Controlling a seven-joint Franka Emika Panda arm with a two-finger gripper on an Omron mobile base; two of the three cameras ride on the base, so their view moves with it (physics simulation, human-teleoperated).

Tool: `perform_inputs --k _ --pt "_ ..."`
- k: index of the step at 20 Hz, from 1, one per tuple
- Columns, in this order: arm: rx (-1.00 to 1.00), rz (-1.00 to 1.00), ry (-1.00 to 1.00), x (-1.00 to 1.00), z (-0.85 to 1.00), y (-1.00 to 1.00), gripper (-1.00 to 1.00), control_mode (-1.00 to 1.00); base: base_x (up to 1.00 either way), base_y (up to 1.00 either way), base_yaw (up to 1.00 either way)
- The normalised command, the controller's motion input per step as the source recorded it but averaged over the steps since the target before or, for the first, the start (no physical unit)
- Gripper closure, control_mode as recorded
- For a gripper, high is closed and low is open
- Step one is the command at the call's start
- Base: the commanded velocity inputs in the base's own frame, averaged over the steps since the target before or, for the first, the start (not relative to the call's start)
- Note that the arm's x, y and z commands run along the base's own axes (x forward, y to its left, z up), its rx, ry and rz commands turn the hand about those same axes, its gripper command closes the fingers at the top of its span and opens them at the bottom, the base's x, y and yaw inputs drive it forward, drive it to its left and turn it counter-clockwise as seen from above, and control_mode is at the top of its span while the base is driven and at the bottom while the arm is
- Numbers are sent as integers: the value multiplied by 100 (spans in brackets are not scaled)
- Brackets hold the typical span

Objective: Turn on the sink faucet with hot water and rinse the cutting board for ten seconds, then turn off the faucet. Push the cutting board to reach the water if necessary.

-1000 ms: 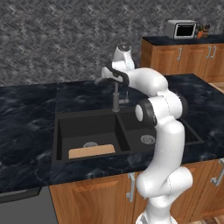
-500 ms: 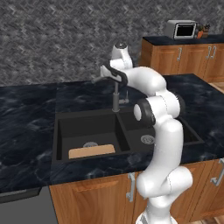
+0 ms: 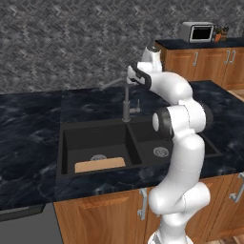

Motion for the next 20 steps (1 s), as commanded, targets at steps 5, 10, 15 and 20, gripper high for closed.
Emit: perform_inputs --k 5,10,15,20 --pt "0 17 -9 -1 -52 -60 -100 -100 0 0 0" --pt "0 18 -11 0 -71 -24 -100 -100 0 0 0" --pt "0 10 -8 -4 -57 0 -100 -100 0 0 0" --pt "0 2 -4 -1 -29 0 -100 -100 0 0 0"
